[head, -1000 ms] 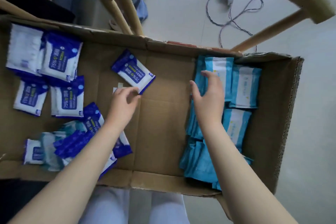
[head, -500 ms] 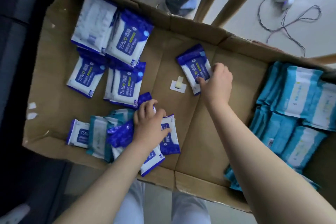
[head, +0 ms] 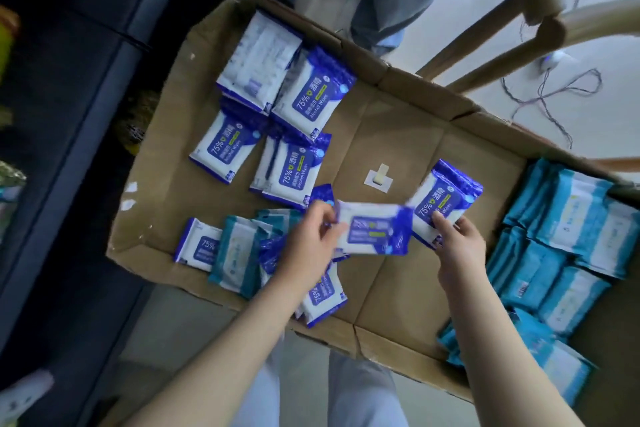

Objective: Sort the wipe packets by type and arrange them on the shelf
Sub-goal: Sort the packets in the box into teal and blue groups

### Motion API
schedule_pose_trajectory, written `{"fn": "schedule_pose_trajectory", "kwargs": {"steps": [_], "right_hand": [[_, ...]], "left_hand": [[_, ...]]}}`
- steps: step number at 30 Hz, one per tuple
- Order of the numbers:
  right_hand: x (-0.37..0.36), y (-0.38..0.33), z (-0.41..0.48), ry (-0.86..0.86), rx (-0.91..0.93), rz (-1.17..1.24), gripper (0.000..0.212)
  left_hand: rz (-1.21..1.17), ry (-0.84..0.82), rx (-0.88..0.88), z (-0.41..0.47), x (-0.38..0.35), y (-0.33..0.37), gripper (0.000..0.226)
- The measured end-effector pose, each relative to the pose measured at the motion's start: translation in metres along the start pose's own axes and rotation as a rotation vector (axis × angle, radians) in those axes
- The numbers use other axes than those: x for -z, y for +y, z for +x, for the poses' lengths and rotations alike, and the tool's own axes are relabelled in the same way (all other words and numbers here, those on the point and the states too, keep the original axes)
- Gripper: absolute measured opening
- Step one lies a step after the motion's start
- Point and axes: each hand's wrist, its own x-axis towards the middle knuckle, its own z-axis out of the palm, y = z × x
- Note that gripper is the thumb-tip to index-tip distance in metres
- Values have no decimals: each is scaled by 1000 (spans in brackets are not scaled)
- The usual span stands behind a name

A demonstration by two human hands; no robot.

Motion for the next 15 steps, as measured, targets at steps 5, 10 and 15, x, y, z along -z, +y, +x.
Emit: {"fn": "schedule_pose_trajectory", "kwargs": {"steps": [5, 10, 15], "right_hand": [[-29, -2, -32, -108, -68, 8, 12], [-108, 3, -66, -334, -97, -140, 16], [-179, 17, -79, -272, 37, -265, 17]], "left_hand": [[-621, 340, 147, 4, 85, -11, 44], [-661, 451, 158, 25, 157, -31, 40], [-238, 464, 93, 65, 171, -41, 32]]}}
